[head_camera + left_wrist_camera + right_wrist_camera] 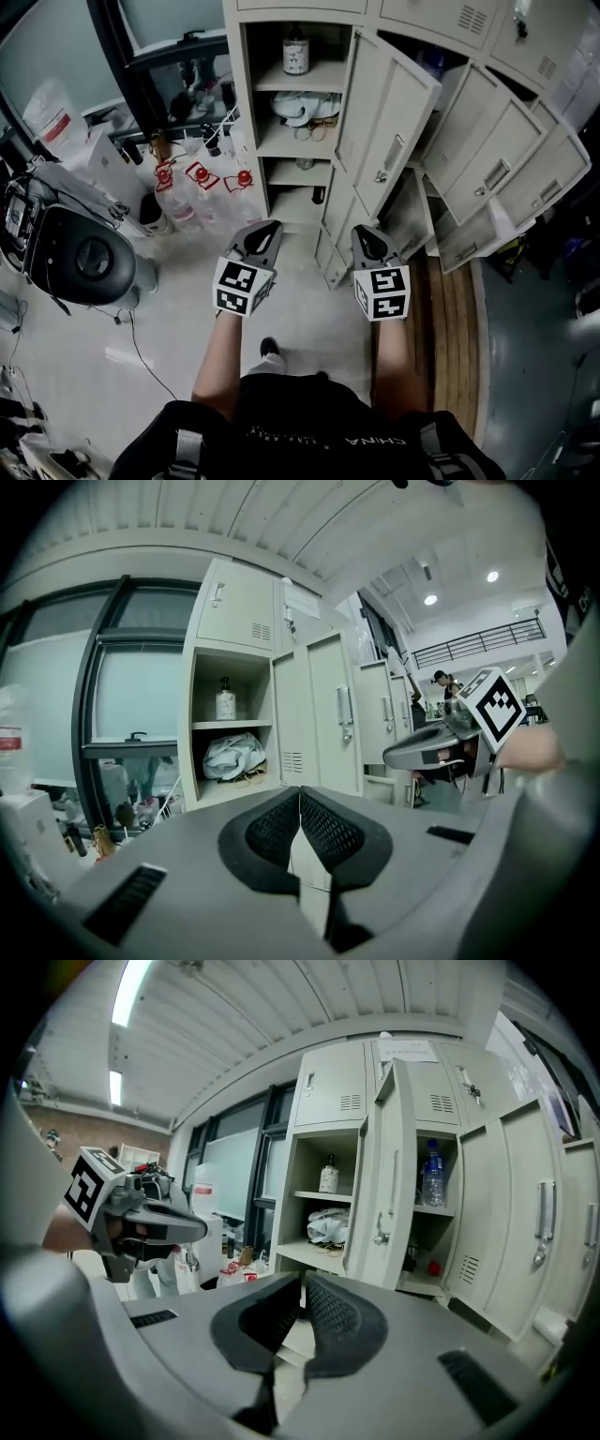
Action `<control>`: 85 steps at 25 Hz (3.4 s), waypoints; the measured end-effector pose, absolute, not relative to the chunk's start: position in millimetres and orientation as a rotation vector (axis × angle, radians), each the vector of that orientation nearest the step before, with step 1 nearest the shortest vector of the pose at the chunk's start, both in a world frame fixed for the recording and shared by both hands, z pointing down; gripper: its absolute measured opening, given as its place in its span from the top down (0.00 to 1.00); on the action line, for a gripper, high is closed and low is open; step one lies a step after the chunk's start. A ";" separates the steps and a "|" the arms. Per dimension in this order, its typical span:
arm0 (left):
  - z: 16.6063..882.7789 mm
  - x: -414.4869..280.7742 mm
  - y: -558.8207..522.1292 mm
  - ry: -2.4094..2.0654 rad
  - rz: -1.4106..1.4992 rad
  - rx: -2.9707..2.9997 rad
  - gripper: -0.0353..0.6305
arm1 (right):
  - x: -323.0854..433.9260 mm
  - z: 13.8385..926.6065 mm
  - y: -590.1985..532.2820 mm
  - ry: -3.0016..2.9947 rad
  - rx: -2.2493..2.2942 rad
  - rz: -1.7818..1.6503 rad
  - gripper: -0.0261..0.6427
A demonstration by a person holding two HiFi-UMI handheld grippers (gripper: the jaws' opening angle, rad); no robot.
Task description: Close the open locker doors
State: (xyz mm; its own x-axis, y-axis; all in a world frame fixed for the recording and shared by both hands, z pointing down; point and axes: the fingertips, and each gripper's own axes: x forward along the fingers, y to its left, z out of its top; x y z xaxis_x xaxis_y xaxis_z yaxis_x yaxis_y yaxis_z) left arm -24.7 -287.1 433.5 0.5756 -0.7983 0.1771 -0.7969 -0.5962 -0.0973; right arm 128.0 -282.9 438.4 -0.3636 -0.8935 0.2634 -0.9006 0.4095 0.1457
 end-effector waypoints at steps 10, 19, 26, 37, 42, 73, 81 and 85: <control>435.4 -71.3 -346.2 1.274 -0.296 -2.844 0.92 | 66.8 441.9 -330.3 -2.290 1.618 0.036 0.90; 443.0 -52.7 -368.5 1.313 -0.290 -2.862 0.92 | 70.9 439.1 -354.0 -2.312 1.540 -0.008 0.90; 420.1 -23.0 -378.7 1.357 -0.244 -2.783 0.92 | 92.8 416.0 -373.3 -2.356 1.476 -0.084 0.90; 420.8 -24.7 -387.4 1.365 -0.281 -2.764 0.92 | 87.4 405.1 -377.8 -2.424 1.472 -0.085 0.90; 421.2 -9.7 -390.9 1.322 -0.281 -2.786 0.92 | 106.0 359.8 -366.9 -2.556 1.594 -0.140 0.90; 431.4 151.5 -369.1 0.882 -0.297 -2.936 0.81 | 196.9 349.8 -373.1 -2.677 1.633 0.070 0.76; 429.2 152.4 -367.8 0.957 -0.285 -2.942 0.81 | 167.7 350.1 -367.8 -2.787 1.398 0.050 0.79; 428.6 142.7 -366.9 1.062 -0.265 -2.930 0.81 | 159.4 350.2 -366.2 -2.856 1.257 0.091 0.80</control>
